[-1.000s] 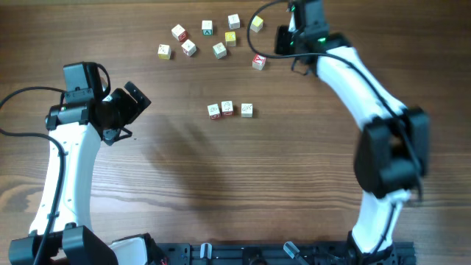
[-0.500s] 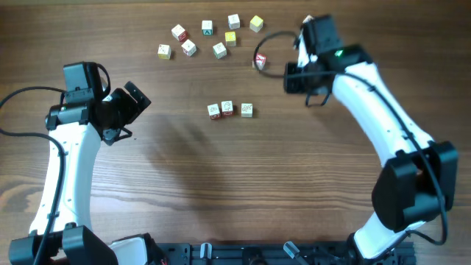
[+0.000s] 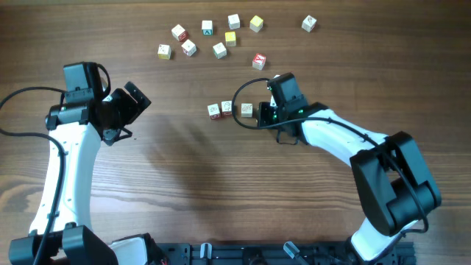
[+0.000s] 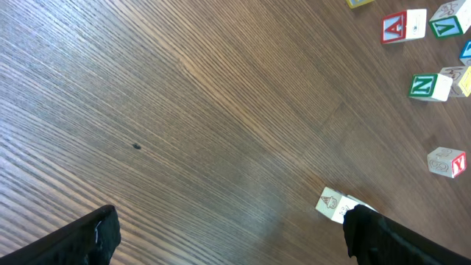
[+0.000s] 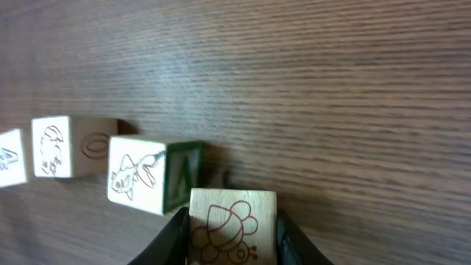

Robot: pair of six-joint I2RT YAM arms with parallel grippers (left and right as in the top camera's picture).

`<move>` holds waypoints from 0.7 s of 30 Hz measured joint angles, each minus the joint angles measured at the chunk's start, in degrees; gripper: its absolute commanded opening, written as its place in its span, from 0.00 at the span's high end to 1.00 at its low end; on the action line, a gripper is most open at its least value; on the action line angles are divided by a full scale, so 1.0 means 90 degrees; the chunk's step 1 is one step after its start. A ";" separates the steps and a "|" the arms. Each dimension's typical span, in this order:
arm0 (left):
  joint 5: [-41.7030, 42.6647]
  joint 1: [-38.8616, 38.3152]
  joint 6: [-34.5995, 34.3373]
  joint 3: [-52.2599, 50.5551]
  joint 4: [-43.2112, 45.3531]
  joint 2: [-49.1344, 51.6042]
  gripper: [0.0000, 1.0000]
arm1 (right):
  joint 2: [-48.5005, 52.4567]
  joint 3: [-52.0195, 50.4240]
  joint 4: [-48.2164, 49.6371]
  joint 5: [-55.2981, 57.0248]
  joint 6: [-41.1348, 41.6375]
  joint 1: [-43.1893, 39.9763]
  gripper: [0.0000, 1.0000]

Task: Form a horizontal line
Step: 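Carry the bee block to the row's right end and lower it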

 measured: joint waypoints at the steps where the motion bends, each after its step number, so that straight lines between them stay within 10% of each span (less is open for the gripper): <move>1: 0.0000 0.0000 -0.0002 0.0000 0.0000 0.0000 0.00 | 0.0000 -0.0061 0.0204 0.0005 0.0051 0.0010 0.76; 12: 0.0002 0.0000 -0.0002 0.0000 -0.0002 0.0000 0.00 | 0.0000 -0.0160 0.0721 0.0051 0.0495 0.0136 0.63; 21: 0.0002 0.0000 -0.0002 0.0000 -0.0002 0.0000 0.00 | 0.0012 -0.0165 0.0792 0.0053 0.0651 0.0401 0.22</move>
